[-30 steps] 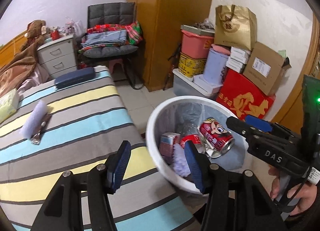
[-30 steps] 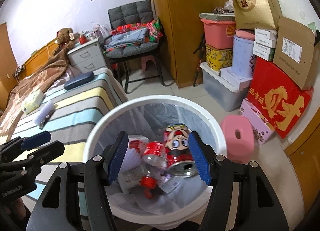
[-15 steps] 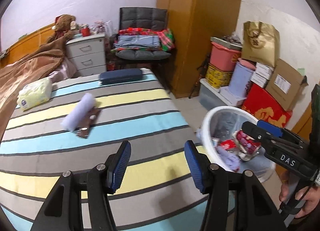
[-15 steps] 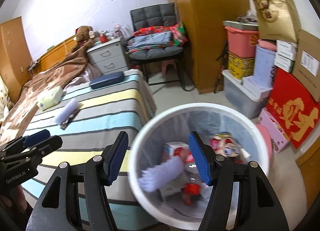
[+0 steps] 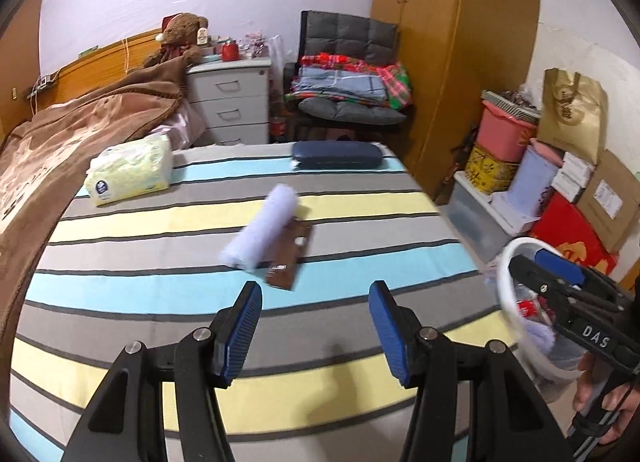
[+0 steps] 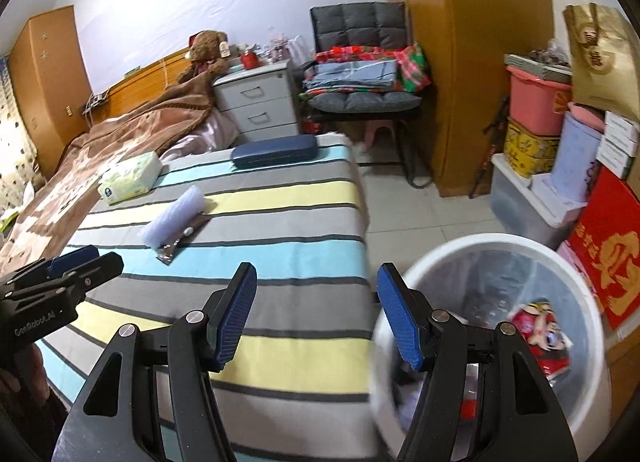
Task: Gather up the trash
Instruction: 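Move both tools back over the bed toward the remaining trash, then grasp the second foam net sleeve with the left tool while the right tool grasps the brown wrapper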
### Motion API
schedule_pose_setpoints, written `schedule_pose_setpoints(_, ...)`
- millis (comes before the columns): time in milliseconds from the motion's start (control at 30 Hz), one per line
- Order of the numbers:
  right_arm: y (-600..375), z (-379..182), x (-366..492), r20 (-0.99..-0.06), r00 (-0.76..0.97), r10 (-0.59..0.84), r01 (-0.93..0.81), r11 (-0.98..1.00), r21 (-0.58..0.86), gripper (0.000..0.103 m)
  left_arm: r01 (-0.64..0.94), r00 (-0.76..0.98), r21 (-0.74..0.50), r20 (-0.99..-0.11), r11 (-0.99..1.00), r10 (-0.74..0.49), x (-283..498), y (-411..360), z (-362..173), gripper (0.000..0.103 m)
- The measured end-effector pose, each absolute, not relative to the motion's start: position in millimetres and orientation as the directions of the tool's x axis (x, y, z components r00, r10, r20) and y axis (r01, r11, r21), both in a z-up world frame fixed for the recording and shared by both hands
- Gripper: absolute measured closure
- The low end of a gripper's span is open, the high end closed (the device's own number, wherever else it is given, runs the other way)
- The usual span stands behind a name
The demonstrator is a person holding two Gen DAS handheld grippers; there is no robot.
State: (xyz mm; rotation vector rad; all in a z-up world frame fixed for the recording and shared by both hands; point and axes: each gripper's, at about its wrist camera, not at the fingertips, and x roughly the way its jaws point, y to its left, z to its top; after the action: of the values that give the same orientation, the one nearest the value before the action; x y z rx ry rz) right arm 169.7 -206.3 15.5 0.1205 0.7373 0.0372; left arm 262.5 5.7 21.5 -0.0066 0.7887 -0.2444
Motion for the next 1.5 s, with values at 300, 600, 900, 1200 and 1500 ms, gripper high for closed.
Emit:
schedule_pose_setpoints(300,-178.5,3.1,200.7,-0.696,0.712,0.092,-0.029,0.994,0.102,0.039,0.19,0.645,-0.063,-0.744,0.98,-0.173,313.5,30.6,-2.4,0.047)
schedule_pose_setpoints(600,-169.0,-9.7,230.2,-0.728,0.68,0.092,-0.024,0.994,0.103,0.039,0.292,0.604,-0.019,-0.771,0.956,-0.2,365.9,22.0,-19.0,0.047)
schedule_pose_setpoints(900,-157.3,-16.3,242.8,-0.747,0.66,0.083,-0.024,0.996,0.09,0.039,0.315,0.526,-0.077,-0.816,0.946,-0.242,401.6,30.2,-41.0,0.059)
schedule_pose_setpoints(1200,-138.7,-19.2,256.4,-0.757,0.641,0.128,-0.057,0.991,0.119,0.039,0.235,0.52,-0.198,-0.802,0.952,-0.295,402.4,61.3,-45.5,0.077)
schedule_pose_setpoints(1500,-114.6,-25.3,265.5,-0.767,0.609,0.201,-0.119,0.98,0.162,0.039,0.084,0.554,-0.195,-0.806,0.977,-0.208,374.5,103.2,-45.5,0.077)
